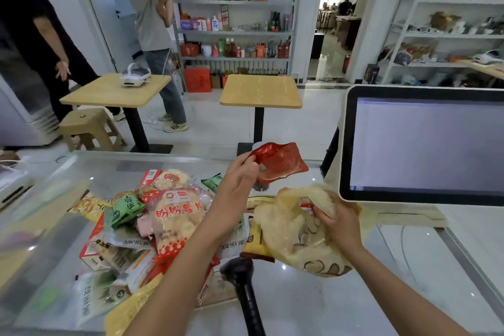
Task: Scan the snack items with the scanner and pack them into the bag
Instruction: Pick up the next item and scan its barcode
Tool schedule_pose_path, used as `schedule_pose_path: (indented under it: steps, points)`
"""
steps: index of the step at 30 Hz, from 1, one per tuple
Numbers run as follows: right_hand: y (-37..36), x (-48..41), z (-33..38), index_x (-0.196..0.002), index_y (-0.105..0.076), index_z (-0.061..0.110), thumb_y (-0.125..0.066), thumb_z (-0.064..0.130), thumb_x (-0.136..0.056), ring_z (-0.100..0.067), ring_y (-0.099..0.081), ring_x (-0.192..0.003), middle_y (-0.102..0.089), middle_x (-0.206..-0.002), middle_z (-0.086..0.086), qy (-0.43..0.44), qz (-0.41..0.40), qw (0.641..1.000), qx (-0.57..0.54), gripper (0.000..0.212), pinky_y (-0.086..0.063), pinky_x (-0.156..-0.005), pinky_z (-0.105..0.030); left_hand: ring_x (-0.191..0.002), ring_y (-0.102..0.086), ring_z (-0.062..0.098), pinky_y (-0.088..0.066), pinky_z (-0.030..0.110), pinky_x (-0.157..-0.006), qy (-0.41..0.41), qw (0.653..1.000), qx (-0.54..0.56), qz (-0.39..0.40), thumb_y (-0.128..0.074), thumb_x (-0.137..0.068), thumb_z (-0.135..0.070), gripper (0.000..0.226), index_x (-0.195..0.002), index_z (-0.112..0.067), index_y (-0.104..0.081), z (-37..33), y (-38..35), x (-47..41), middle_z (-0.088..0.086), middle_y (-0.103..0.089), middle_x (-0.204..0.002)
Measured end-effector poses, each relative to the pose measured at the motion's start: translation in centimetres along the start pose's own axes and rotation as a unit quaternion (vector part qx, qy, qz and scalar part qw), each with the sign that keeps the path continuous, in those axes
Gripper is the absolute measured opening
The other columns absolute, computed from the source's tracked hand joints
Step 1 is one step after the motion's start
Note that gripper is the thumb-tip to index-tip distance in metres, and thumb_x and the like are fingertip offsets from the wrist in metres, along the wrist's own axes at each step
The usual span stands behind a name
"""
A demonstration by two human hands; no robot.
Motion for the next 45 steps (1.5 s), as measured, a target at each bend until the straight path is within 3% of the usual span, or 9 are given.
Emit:
schedule_pose_path:
  steps: [8, 14, 23, 29, 33, 37, 39, 42, 45]
  points:
    - [-2.3, -2.8, -0.8, -0.145, -0.033, 0.031, -0.048, 0.076, -0.071, -0.027, -0.049, -0.125, -0.051, -0.14, -0.004, -0.097, 0.014, 0.995, 0.002, 0.087, -0.038, -0.104, -0.037, -0.12, -0.052, 0.0, -0.034, 0.043, -0.11, 0.074, 0.993, 0.082, -0.05, -0.041, -0.076, -0.078, 0.059, -0.124, -0.048, -0.054, 1.2, 3.5, 4.2, -0.025, -0.055, -0.129]
    - [-1.8, -1.9, -0.4, -0.147, -0.021, 0.037, -0.049, 0.075, -0.077, -0.029, -0.052, -0.123, -0.052, -0.138, -0.006, -0.076, 0.037, 0.99, 0.115, 0.085, -0.04, -0.101, -0.041, -0.114, -0.058, 0.005, -0.042, 0.03, -0.102, 0.159, 0.979, 0.123, -0.022, -0.044, -0.086, -0.062, 0.047, -0.125, -0.039, -0.057, 5.2, 1.9, 7.2, -0.019, -0.054, -0.13]
    - [-1.9, 0.4, 3.4, -0.114, -0.053, 0.028, -0.082, 0.016, -0.069, -0.028, -0.041, -0.126, -0.043, -0.136, -0.006, 0.244, -0.028, 0.944, 0.222, 0.055, -0.05, -0.091, -0.048, -0.118, -0.056, 0.02, -0.044, 0.036, -0.103, 0.246, 0.93, 0.27, -0.04, -0.044, -0.086, -0.048, 0.063, -0.14, -0.015, -0.044, 8.7, -1.0, 9.9, -0.011, -0.06, -0.123]
    - [-4.1, -1.8, 2.2, -0.125, -0.055, 0.023, -0.068, 0.012, -0.082, -0.026, -0.004, -0.143, -0.013, -0.161, 0.0, 0.124, 0.041, 0.936, 0.326, 0.047, -0.043, -0.097, -0.043, -0.123, -0.051, 0.029, -0.041, 0.037, -0.104, 0.272, 0.89, 0.355, -0.087, -0.046, -0.084, -0.043, 0.058, -0.133, -0.012, -0.049, 9.5, -1.8, 10.1, 0.002, -0.057, -0.129]
    - [-4.2, -2.9, 1.8, -0.138, -0.044, 0.02, -0.057, 0.023, -0.092, -0.022, -0.014, -0.146, -0.017, -0.16, -0.001, 0.059, 0.049, 0.96, 0.269, 0.048, -0.037, -0.101, -0.034, -0.122, -0.052, 0.028, -0.041, 0.037, -0.104, 0.272, 0.888, 0.361, -0.087, -0.044, -0.088, -0.043, 0.045, -0.122, -0.016, -0.057, 9.3, -1.9, 9.9, 0.005, -0.059, -0.129]
    - [-2.3, -1.1, 3.7, -0.091, -0.07, 0.014, -0.082, 0.029, -0.071, -0.034, -0.045, -0.13, -0.047, -0.142, -0.011, 0.125, -0.003, 0.96, 0.249, 0.027, -0.051, -0.079, -0.051, -0.119, -0.057, 0.024, -0.043, 0.038, -0.103, 0.248, 0.889, 0.374, -0.095, -0.041, -0.093, -0.041, 0.052, -0.135, -0.012, -0.049, 8.9, -1.0, 9.7, -0.002, -0.061, -0.129]
    - [-1.6, 0.7, 4.1, -0.094, -0.069, 0.02, -0.086, 0.032, -0.061, -0.038, -0.042, -0.131, -0.045, -0.144, -0.013, 0.143, -0.009, 0.948, 0.284, 0.039, -0.045, -0.086, -0.062, -0.115, -0.06, 0.023, -0.043, 0.039, -0.102, 0.238, 0.885, 0.388, -0.095, -0.04, -0.092, -0.041, 0.051, -0.133, -0.012, -0.052, 8.5, -0.4, 9.8, -0.001, -0.062, -0.127]
    - [-2.5, 3.5, 2.0, -0.138, -0.044, 0.036, -0.071, 0.06, -0.07, -0.034, -0.011, -0.146, -0.013, -0.16, -0.005, 0.062, 0.122, 0.948, 0.286, 0.078, -0.024, -0.105, -0.064, -0.111, -0.062, 0.024, -0.042, 0.04, -0.102, 0.228, 0.871, 0.424, -0.099, -0.038, -0.093, -0.039, 0.047, -0.126, -0.012, -0.058, 7.9, 0.5, 10.0, 0.003, -0.062, -0.127]
    - [-4.1, 5.1, -0.2, -0.149, -0.004, 0.048, -0.056, 0.075, -0.072, -0.027, 0.011, -0.148, 0.013, -0.161, 0.004, -0.002, 0.236, 0.924, 0.3, 0.097, -0.015, -0.11, -0.064, -0.112, -0.062, 0.025, -0.039, 0.043, -0.105, 0.23, 0.856, 0.45, -0.108, -0.036, -0.096, -0.04, 0.045, -0.12, -0.013, -0.062, 7.7, 1.0, 10.2, 0.004, -0.061, -0.128]
Point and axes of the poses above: each hand's wrist, its own x-axis away from the middle knuckle, its own y-axis out of the back of the hand, z = x × y, the point moved 7 cm from there along -x, towards the middle knuckle
